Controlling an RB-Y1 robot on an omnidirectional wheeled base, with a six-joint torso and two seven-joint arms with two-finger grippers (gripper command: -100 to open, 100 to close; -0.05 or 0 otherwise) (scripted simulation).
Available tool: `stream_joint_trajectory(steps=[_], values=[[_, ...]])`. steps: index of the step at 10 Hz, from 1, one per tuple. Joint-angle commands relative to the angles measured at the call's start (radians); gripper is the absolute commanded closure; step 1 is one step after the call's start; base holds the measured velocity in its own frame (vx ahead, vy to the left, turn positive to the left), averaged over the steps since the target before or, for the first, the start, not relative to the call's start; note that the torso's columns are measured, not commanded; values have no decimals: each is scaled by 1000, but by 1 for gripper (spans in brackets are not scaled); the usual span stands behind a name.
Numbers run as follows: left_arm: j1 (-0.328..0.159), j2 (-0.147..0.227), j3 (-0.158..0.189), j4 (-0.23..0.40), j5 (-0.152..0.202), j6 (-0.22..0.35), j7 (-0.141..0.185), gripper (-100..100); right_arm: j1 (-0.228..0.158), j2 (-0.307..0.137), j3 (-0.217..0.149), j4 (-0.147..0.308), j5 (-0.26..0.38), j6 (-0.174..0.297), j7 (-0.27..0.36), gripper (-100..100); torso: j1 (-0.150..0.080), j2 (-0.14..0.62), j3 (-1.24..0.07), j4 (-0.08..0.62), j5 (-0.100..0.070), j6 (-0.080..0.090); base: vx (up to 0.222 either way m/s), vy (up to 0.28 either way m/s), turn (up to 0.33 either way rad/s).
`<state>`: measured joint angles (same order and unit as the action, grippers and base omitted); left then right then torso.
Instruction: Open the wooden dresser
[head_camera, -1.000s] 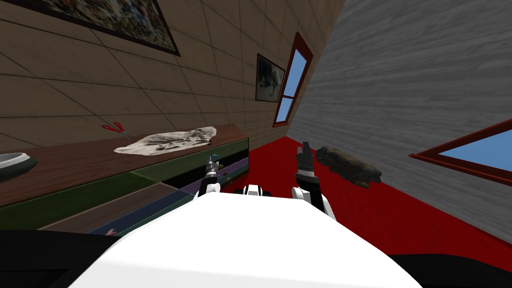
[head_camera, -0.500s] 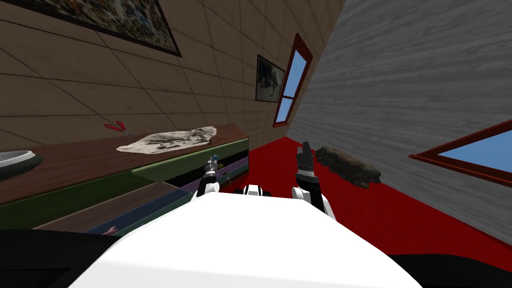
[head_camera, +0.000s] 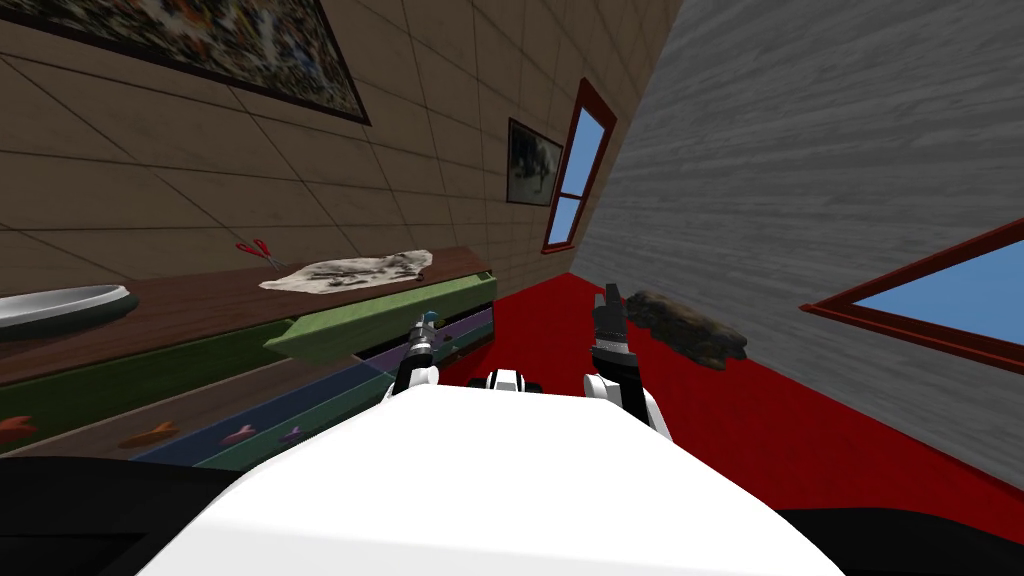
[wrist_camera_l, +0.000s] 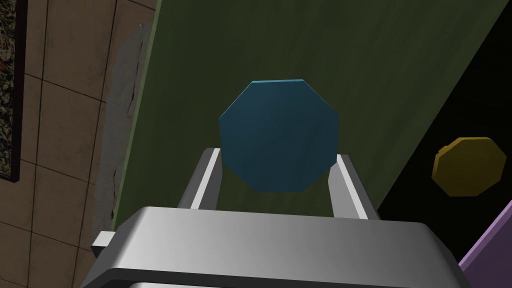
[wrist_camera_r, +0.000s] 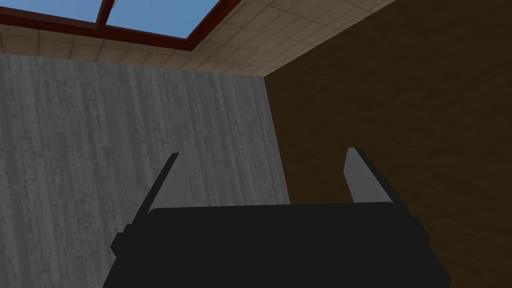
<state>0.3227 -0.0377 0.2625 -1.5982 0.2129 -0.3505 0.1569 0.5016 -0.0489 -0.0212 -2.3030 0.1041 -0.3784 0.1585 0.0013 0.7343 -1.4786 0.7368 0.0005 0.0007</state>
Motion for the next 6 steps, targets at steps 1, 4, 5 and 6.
stream_joint_trajectory(steps=[1, 4, 5, 6], values=[[8, -2, -7, -6, -1, 3, -1, 100, 0, 0, 0, 0, 0, 0, 0, 0, -2, 2, 2, -1, 1, 1, -114, -102, 16], [10, -3, -7, -14, -2, 2, -2, 100, 0, 0, 0, 0, 0, 0, 0, 0, -2, 3, 3, -1, 1, 2, -147, -103, 3], [18, -5, -13, -15, -3, 4, -2, 100, 0, 0, 0, 0, 0, 0, 0, 0, 2, -2, -1, 1, 0, 0, -85, -64, 7], [22, -6, -16, -18, -3, 3, -2, 100, 0, 0, 0, 0, 0, 0, 0, 0, 0, 0, 0, 0, 0, 0, -155, -117, 14]])
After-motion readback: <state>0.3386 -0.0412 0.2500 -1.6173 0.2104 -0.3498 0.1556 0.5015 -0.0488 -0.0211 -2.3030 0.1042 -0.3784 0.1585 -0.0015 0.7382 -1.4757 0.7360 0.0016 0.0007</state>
